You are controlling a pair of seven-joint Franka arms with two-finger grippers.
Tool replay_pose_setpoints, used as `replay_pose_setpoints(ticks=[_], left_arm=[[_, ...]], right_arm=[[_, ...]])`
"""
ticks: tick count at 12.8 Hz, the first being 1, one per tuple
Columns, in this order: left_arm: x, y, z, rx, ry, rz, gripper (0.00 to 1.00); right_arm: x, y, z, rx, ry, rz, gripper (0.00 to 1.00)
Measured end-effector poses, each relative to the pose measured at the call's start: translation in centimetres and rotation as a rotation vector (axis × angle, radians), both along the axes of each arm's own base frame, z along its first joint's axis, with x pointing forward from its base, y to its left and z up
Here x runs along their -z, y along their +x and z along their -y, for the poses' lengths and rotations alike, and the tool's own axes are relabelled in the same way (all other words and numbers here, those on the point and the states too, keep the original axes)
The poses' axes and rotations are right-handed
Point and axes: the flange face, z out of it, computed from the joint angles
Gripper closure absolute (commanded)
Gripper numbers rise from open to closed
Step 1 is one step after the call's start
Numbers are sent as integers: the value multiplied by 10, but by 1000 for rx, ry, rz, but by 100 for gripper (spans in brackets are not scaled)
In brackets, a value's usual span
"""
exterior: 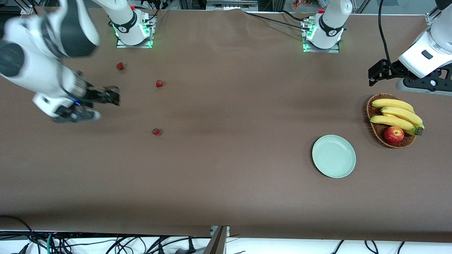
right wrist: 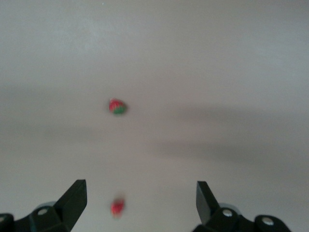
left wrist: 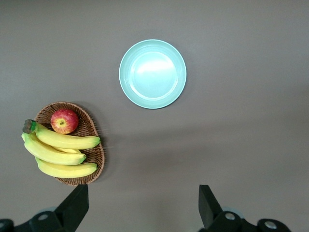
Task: Collect all strawberries into plate
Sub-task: 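Reach the right gripper down to the nearest red strawberry, then close the right gripper on the strawberry and lift it, then carry the strawberry to mid-table and release it with the right gripper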
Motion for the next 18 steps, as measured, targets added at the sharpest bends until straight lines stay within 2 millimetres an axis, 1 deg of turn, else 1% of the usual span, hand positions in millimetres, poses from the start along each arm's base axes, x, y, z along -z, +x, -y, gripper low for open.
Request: replay_pose_setpoints(ticks=[1,2,3,4,6,7,8,9,10,12,13,15,16,18], left_arm=[[0,0,0,1,0,0,0],[0,0,1,2,0,-1,0],[0,0,1,2,0,-3,0],[0,-1,1,2,0,-4,0],[1,-1,2,4,1,-5,0],[1,-1,2,4,1,-7,0],[1,-1,2,4,1,-10,0],[1,-2,2,4,1,-12,0],[1,-2,2,4,1,-12,0],[1,-2,3,5,1,-13,0],[1,-2,3,5,2,-14,0],[1,-2,3,1,2,-14,0],[1,-2,3,0,2,-15,0],[1,-2,3,-1,2,-15,0]], right_arm=[[48,-4,-21,-5,-1,31,0],[87,-8,-37,-10,-2,51,0],[117,-9,-49,-18,-1,66,0],[140,-8,-57,-29,4,84,0],[176,-7,-63,-37,5,96,4],[187,-7,-62,-37,2,91,8],[193,-8,-61,-36,0,85,10],[196,-8,-61,-36,-1,84,16],[198,-7,-61,-36,1,91,27],[206,-6,-61,-35,3,104,54],[210,-6,-60,-34,3,107,66],[212,-4,-58,-30,3,112,91],[211,-4,-58,-27,5,113,100],[208,-1,-61,-2,27,113,100]])
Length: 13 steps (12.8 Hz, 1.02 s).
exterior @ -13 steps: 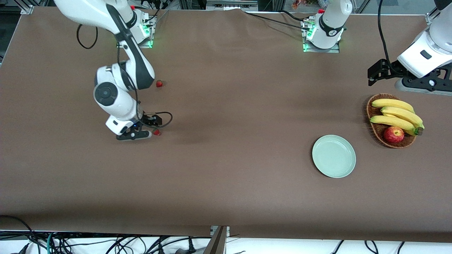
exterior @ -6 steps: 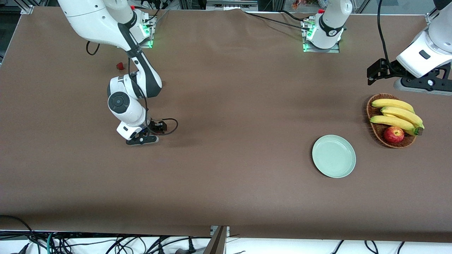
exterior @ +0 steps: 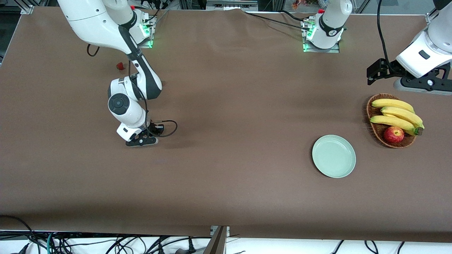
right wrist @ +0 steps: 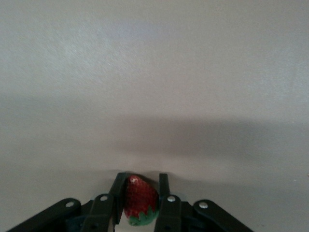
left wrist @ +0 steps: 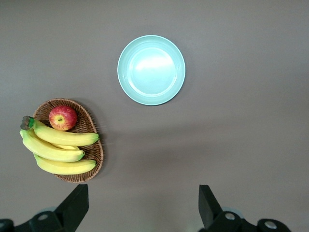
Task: Collect all strawberries into plate
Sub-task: 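Carry the strawberry to mid-table and release it with the right gripper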
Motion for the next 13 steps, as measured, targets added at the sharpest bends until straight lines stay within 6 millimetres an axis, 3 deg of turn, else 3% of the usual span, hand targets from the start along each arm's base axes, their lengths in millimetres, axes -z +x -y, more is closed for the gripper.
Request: replay_pose_setpoints(ticks=[2,3,5,6,9,11,12,13], left_arm=[[0,0,0,-1,0,-2,0],[0,0,-1,-4,0,-4,0],[1,0,-9,-18,1,-7,0],[1,0,-14,-26,1,-8,0],[1,0,-19,-36,1,-11,0],[1,0,-18,-35,1,-12,0],[1,0,-18,-35,1,-12,0],[1,0,-18,-34,1,-12,0]], right_arm=[[-17,7,-27,41,70,-20,100],[-36,13,-54,73,113,-32,100],[-73,21,-118,149,175,-21,100],[-81,21,-154,193,200,-13,100],[-72,12,-267,375,285,-2,97],[-51,-7,-338,516,403,38,76],[-36,-22,-369,580,477,60,49],[-20,-41,-394,636,555,79,13]])
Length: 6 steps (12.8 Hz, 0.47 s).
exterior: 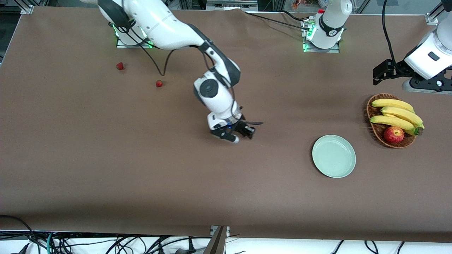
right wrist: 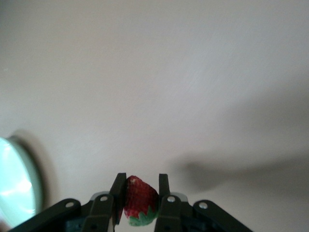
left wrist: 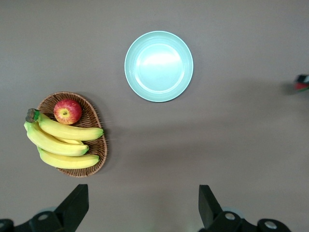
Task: Collect all strawberries into plate
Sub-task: 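Carry the strawberry to mid-table and release it with the right gripper, then reach the left gripper to the strawberry while the right gripper reaches another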
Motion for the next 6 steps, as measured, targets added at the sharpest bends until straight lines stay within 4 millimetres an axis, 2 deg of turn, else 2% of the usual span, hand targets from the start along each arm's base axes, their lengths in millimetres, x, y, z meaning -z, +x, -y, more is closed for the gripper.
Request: replay_pose_setpoints(ticks=[1,2,3,4,6], left_arm=[[0,0,0,0,0,0,0],[0,0,0,0,0,0,0],[0,0,0,0,0,0,0],[0,0,0,0,0,-1,0],[1,0,1,3,-1,-3,0]], right_arm=[[13,-17,-18,41,59,17,0],[19,-26,-28,63,84,15,0],[12,-21,-28,75,79,-1,0],[-3,-3,-18,85,38,-42,0],[-52,42,26,8,-100,-124,0]])
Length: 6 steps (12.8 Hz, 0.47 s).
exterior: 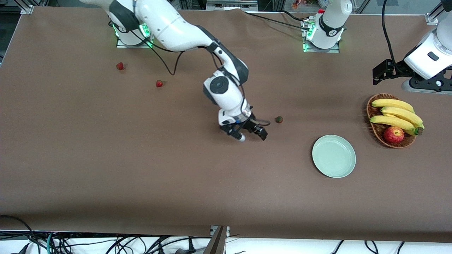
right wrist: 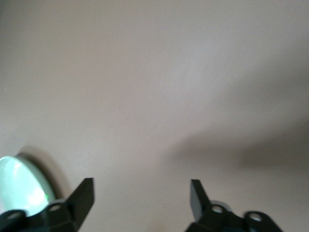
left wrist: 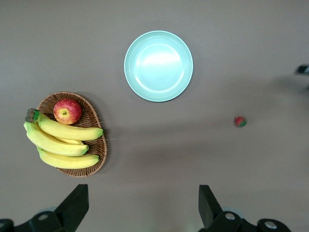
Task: Collect all strawberries into plate
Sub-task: 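Reach the left gripper to the strawberry while the right gripper reaches another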
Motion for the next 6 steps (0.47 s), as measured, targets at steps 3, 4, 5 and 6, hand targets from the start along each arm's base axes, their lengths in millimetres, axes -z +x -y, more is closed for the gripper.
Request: replay_pose_setpoints(ticks=[3,4,5,6], left_arm=[[27,2,15,28,1,-73,0],[47,5,23,44,3,-124,0],[72,10,33,59,-2,-176,0],[100,15,45,60,-22,-229,0]], right_arm=[[-66,29,94,-303,-222,-143,0],[-74,30,131,-378,-281,-180,0],[-72,27,167,-426,-318,-206,0],[-62,19,202,-454,-340,-226,0]])
